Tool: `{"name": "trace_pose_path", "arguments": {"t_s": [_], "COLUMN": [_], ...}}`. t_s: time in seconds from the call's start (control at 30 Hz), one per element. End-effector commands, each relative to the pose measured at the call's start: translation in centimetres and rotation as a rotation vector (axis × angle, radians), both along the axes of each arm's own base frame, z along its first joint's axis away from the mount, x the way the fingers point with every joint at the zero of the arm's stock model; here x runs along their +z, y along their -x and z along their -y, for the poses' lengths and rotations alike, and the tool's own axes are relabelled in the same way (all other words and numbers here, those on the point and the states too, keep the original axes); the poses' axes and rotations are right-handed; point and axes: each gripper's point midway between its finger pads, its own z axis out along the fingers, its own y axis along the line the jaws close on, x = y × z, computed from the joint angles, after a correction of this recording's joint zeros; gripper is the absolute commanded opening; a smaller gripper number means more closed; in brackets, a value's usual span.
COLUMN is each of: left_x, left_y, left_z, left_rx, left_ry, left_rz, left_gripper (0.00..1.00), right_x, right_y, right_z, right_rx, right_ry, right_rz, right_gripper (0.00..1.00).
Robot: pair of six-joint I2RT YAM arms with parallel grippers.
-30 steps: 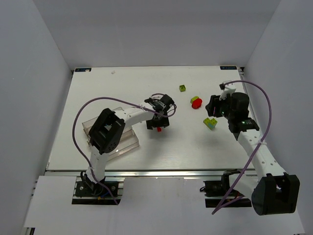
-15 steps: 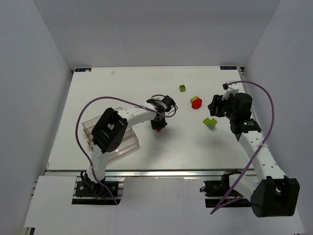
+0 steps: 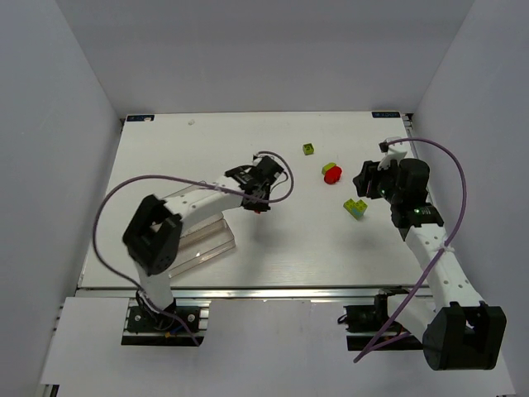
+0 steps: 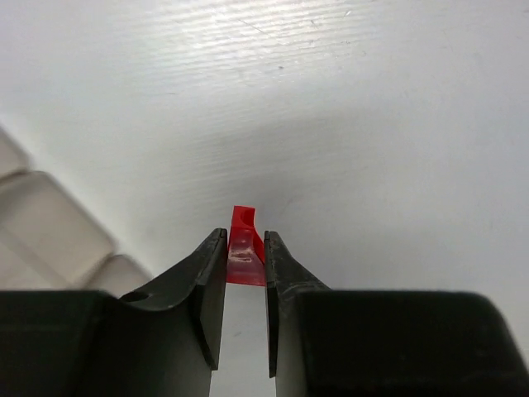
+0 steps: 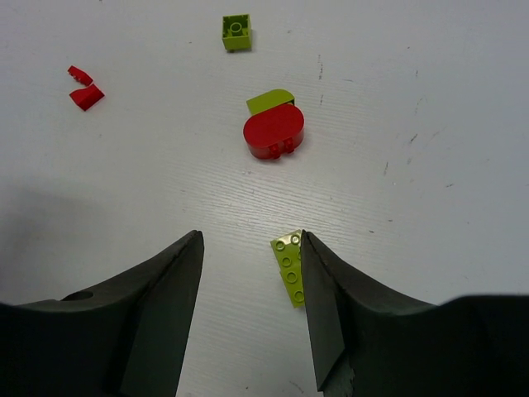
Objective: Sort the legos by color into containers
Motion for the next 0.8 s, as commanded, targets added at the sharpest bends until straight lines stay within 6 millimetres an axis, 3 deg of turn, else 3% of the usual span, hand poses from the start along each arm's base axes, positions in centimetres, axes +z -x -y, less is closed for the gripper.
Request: {"name": "trace_pose_path", "arguments": {"t_s": [0.0,0.07,0.27,0.5,0.6,0.67,0.73,0.77], "left_x": [7.6,7.8,8.1,5.0,4.4,4.0,3.6,3.6], "left_y": [-1.1,-0.5,0.5,1.3,1.5,1.7,1.8,1.7], "left_z": [-2.7,-3.8,-9.5,-14.5,-15.1,-15.7,-16.1,-16.5], "left_rx": [-0.153,-0.193,-0.140,-0.028,-0.016,0.001,0.019,0.037], "left_ry": [0.008,0.001,-0.080,-0.180,-0.185,-0.195,-0.212,-0.231], "left_rz": [0.216,0.200,0.182,0.093,0.085,0.072,0.063,0.069], "left_gripper": [0.00,0.00,0.00,0.02,0.05,0.19,0.31,0.50], "right_x": [1.3,1.3,1.4,1.5,1.3,1.4,1.3,1.3], "right_y": [-0.1,-0.1,0.0,0.1,0.1,0.2,0.1,0.2], "right_z": [0.1,0.0,0.1,0.2,0.1,-0.6,-0.1,-0.1], "right_rx": [0.003,0.006,0.007,0.010,0.019,0.043,0.030,0.050], "right_ry": [-0.008,-0.009,-0.012,-0.018,-0.021,-0.024,-0.027,-0.003], "right_rz": [0.053,0.053,0.057,0.060,0.054,0.055,0.051,0.062], "right_gripper": [0.56,0.56,0.56,0.56,0.57,0.58,0.61,0.62]}}
